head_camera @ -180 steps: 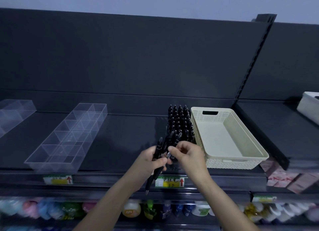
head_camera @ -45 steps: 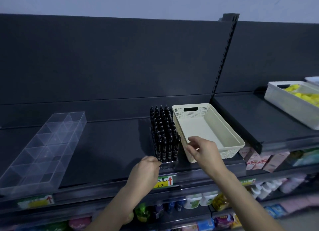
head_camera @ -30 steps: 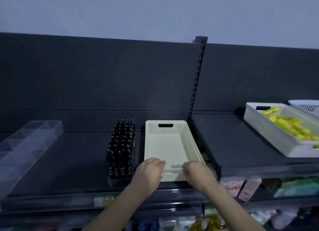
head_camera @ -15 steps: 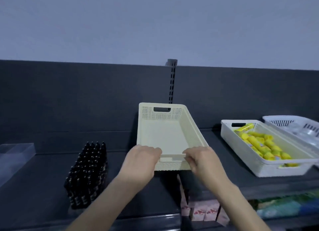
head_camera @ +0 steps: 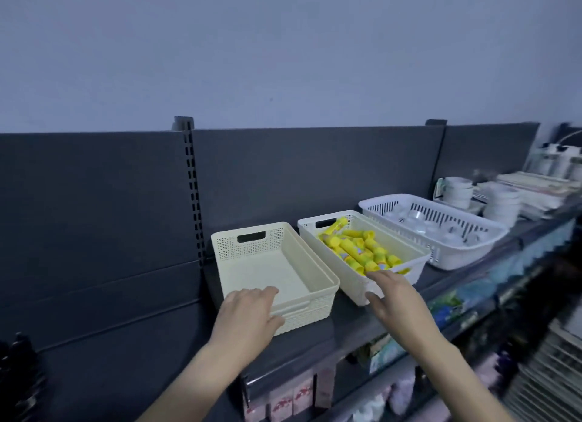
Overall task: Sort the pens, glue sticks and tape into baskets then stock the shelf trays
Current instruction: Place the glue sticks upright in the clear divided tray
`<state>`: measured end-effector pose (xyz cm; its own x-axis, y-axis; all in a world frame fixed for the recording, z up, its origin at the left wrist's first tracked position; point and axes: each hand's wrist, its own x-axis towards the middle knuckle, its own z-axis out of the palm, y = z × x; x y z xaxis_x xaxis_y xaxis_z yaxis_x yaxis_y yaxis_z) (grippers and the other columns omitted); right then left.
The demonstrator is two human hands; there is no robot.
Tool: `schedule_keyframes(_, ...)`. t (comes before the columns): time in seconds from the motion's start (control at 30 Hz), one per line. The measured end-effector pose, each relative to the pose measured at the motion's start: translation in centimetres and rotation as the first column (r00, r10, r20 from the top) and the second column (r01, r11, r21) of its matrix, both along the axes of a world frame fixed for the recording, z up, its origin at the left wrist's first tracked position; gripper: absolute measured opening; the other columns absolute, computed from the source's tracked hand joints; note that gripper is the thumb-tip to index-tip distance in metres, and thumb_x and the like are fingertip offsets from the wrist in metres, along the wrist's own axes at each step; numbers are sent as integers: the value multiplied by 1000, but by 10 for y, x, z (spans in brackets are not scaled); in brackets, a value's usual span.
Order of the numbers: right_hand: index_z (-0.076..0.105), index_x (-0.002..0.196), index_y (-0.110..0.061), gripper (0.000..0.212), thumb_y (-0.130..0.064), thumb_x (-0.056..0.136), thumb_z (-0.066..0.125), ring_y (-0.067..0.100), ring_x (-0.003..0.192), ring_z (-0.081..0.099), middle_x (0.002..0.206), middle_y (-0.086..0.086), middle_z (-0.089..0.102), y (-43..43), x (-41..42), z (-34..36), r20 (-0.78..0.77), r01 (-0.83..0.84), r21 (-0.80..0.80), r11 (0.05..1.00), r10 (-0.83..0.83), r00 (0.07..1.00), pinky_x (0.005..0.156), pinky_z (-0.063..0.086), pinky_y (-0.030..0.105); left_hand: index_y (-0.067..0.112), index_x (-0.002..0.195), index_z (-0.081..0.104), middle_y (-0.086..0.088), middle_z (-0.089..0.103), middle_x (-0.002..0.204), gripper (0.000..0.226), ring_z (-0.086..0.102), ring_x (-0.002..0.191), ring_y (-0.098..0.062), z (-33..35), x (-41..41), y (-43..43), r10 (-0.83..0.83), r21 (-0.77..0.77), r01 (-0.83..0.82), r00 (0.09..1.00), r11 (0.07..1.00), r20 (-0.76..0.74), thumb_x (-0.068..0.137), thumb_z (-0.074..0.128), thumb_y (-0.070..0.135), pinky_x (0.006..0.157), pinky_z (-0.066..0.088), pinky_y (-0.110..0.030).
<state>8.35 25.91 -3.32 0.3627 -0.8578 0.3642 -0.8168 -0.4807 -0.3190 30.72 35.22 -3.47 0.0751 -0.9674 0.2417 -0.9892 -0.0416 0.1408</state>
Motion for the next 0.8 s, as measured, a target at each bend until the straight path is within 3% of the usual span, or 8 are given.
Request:
schedule_keyframes(0.17,50,132,-13,39,-19,93,50,21,126,45,134,1,53,-36,-39,3,11,29,-10,1000,-29,1000,100,34,29,26,136,41,7,53,131,56,44,124,-14,21,-39,-22,-67,-103,69,998,992,17,89,21,51,106,24,-22)
schedule_keyframes(0.33,52,129,-13,37,-17,93,50,22,122,47,128,4,56,-81,-74,3,9,-34,-22,999,34,999,97,35,26,20,128,52,2,58,125,38,50,121,-19,22,-79,-66,-29,-144,21,998,989,-54,95,40,36,101,33,-27)
schedule_keyframes(0.57,59,120,-7,31,-17,92,52,28,112,55,118,9,61,-148,-117,4,11,-222,41,974,222,975,92,42,33,12,112,56,-7,58,115,28,52,111,-25,30,-134,-141,252,-26,-254,966,967,-63,95,42,29,87,43,-34)
schedule_keyframes(0.7,51,128,-3,36,-19,96,45,25,118,51,129,10,54,-179,-120,9,43,-284,138,949,281,959,96,37,28,2,113,48,-15,59,116,27,57,108,-33,28,-149,-179,502,154,-488,862,859,-70,94,45,21,75,43,-33)
schedule_keyframes(0.8,55,116,3,29,-14,96,43,28,111,54,118,16,59,-191,-116,10,95,-301,181,936,288,953,89,36,30,0,115,45,-15,59,118,25,58,108,-31,20,-151,-190,607,211,-579,789,788,-101,92,44,11,73,42,-32)
